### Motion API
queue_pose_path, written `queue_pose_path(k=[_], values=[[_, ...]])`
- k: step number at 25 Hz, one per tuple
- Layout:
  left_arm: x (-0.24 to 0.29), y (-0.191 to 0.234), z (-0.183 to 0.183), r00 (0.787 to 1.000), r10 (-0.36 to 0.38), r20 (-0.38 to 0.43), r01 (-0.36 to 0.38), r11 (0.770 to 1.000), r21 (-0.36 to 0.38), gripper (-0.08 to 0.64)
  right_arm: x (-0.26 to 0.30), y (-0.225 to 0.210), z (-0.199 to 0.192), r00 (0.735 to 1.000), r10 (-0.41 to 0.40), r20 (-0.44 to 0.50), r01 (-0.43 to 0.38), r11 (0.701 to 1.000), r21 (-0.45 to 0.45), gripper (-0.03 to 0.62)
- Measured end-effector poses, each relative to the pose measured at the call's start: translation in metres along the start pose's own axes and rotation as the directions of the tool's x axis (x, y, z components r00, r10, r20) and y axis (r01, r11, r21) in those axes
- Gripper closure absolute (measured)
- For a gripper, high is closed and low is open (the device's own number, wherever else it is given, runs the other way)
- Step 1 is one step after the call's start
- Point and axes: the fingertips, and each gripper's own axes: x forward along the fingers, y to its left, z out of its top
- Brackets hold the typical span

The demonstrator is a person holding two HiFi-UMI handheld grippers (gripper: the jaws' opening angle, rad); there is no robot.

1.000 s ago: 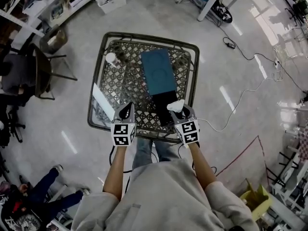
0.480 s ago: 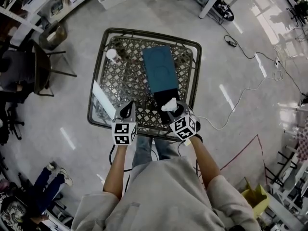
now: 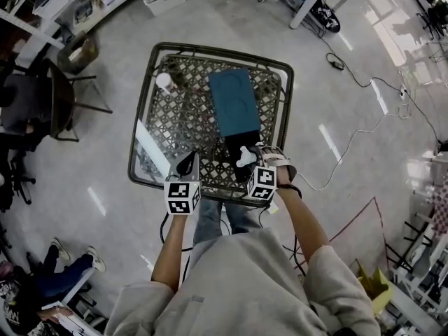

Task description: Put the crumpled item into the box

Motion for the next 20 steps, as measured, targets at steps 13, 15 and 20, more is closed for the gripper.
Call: queue_pose_path(k=[13, 15, 20], values=[[0.002, 0.0, -0.004, 1.0, 0.003, -0.009, -0.003, 1.0, -0.003, 0.554, 0.039, -0.001, -0.011, 0.989, 0.07, -0.129, -0.089, 0.985, -0.149, 0.41], [0.002, 0.0, -0.005, 1.0, 0.004, -0.009, -0.004, 1.0, -0.004, 0.554, 0.043, 0.0, -0.009, 0.987, 0.085, -0.136, -0.105, 0.984, -0.146, 0.41], [0.0, -0.001, -0.008, 1.0, 0.003, -0.012, -0.003, 1.0, -0.003, 0.554, 0.053, 0.002, -0.008, 0.98, 0.117, -0.163, -0.144, 0.976, -0.161, 0.41]])
